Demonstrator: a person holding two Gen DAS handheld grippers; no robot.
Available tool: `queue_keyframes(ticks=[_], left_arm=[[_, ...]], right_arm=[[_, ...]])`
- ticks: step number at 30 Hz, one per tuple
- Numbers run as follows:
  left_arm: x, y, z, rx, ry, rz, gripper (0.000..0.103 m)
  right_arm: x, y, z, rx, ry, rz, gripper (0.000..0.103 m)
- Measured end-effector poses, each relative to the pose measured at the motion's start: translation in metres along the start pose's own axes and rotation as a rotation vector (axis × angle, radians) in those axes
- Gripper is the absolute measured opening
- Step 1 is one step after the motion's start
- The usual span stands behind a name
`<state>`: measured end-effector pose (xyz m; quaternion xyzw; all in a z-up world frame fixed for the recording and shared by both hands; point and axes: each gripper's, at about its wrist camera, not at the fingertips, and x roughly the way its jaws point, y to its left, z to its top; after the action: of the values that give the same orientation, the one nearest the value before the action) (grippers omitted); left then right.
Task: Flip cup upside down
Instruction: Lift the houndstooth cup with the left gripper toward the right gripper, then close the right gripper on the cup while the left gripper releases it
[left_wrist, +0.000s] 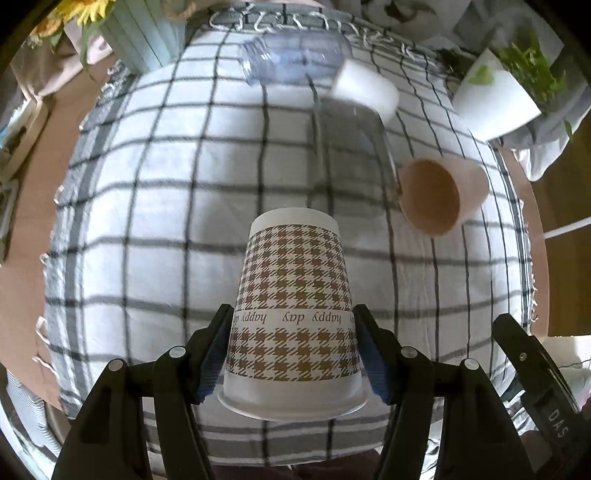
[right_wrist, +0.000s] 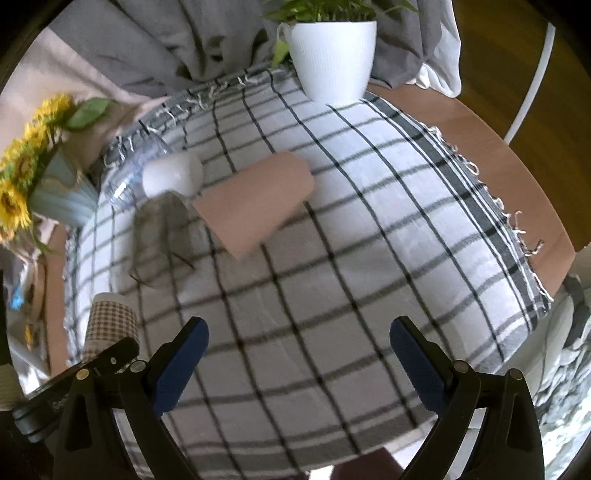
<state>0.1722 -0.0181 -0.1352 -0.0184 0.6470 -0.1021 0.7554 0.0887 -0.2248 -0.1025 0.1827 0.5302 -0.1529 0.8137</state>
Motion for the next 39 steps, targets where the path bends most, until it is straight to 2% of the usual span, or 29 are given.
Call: queue_keyframes(ticks=[8, 16, 19, 21, 26, 33, 39], left_arm=[[0.023, -0.007, -0.016, -0.013, 0.055, 0.004, 0.064], [0.028, -0.007, -0.019, -0.012, 0.073, 0.012, 0.064], [0.029, -0.008, -0.019, -0.001, 0.078, 0.023, 0.067], [0.029, -0.012, -0.018, 0.002, 0.072, 0.028, 0.077], [0.025, -0.012, -0.016, -0.002, 0.058, 0.016, 0.089], [0.008, -0.010, -0.020, -0.010, 0.043, 0.020, 0.089], [-0.025, 0.004, -0.026, -0.039, -0.035, 0.033, 0.092]], right_arm=[[0.014, -0.021, -0.013, -0.038, 0.050, -0.053, 0.099], [0.023, -0.019, -0.018, -0.064, 0.079, -0.048, 0.099], [0.023, -0.016, -0.018, -0.073, 0.078, -0.048, 0.099], [0.023, -0.015, -0.018, -0.078, 0.077, -0.048, 0.099], [0.020, -0.012, -0.018, -0.091, 0.077, -0.043, 0.099], [0.009, -0.013, -0.014, -0.082, 0.061, -0.047, 0.099], [-0.012, -0.007, -0.009, -0.090, 0.023, -0.012, 0.099]])
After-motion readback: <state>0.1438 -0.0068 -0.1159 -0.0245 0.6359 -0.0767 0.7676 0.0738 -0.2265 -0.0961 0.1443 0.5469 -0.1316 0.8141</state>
